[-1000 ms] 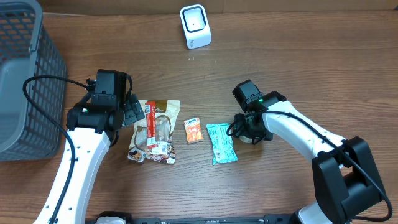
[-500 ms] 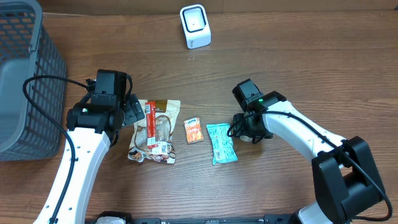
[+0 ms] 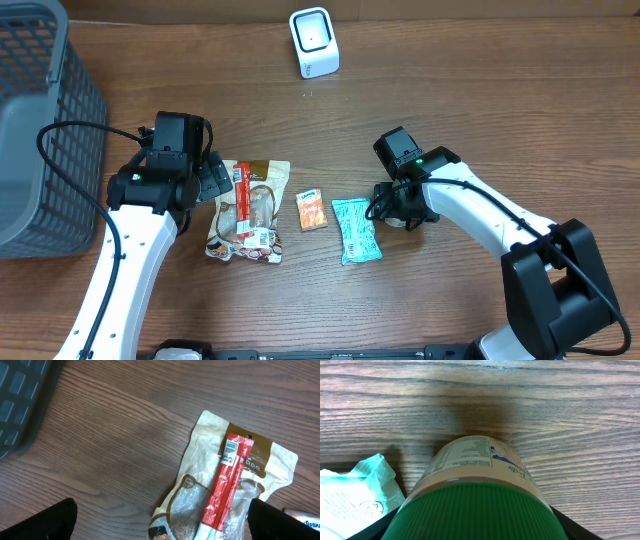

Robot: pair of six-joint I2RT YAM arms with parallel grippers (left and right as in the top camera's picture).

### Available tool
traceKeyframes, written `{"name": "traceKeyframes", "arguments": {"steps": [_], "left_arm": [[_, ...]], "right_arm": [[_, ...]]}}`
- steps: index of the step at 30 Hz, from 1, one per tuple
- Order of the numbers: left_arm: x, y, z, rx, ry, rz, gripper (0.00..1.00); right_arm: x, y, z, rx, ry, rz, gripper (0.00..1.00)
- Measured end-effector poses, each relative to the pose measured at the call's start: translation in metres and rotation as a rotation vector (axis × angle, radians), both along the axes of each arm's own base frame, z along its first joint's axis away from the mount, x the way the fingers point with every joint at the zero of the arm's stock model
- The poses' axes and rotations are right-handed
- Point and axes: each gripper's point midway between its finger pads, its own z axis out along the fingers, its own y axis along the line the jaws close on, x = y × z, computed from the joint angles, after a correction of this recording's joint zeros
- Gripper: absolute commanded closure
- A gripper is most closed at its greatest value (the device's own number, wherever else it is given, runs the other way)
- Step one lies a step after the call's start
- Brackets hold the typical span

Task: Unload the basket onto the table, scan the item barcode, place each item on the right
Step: 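Close the right gripper around the green jar's body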

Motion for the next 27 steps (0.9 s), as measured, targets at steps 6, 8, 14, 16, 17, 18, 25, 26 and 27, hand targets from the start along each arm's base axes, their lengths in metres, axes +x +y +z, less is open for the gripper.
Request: {"name": "traceKeyframes", "arguments": {"steps": [6,8,14,16,17,18,25,26,27], "left_arm": [[0.0000,0.0001,0.0000,0.000,0.000,0.000,0.00],[0.0000,0.0001,0.0000,0.000,0.000,0.000,0.00],[-0.0001,0.0001,0.0000,0.000,0.000,0.000,0.00],[0.0000,0.0001,0.0000,0.000,0.000,0.000,0.00],[0.0000,0.0000,0.0000,0.000,0.000,0.000,0.00],[0.0000,0.0001,0.0000,0.000,0.000,0.000,0.00],[0.0000,0.0001,0.0000,0.000,0.000,0.000,0.00],[0.0000,0.0001,0.0000,0.000,0.000,0.000,0.00],[0.0000,0.0001,0.0000,0.000,0.000,0.000,0.00]], "right_arm": [[0.0000,0.0002,0.0000,0.001,0.000,0.000,0.16],[0.0001,0.0000,0.0000,0.000,0.000,0.001,0.16],[0.0000,0.0001,0.0000,0.000,0.000,0.001,0.10],[0.0000,0.0001,0.0000,0.000,0.000,0.001,0.10],[0.0000,0.0001,0.0000,0.000,0.000,0.001,0.10],[0.0000,0.0001,0.0000,0.000,0.000,0.000,0.10],[-0.0002,0.0004,0.0000,0.001,0.001,0.008,0.12],[-0.0005,0.0010,-0.0001,0.003,0.003,0.021,0.12],[-0.0008,0.0021,-0.0001,0.009,0.005,0.031,0.12]]}}
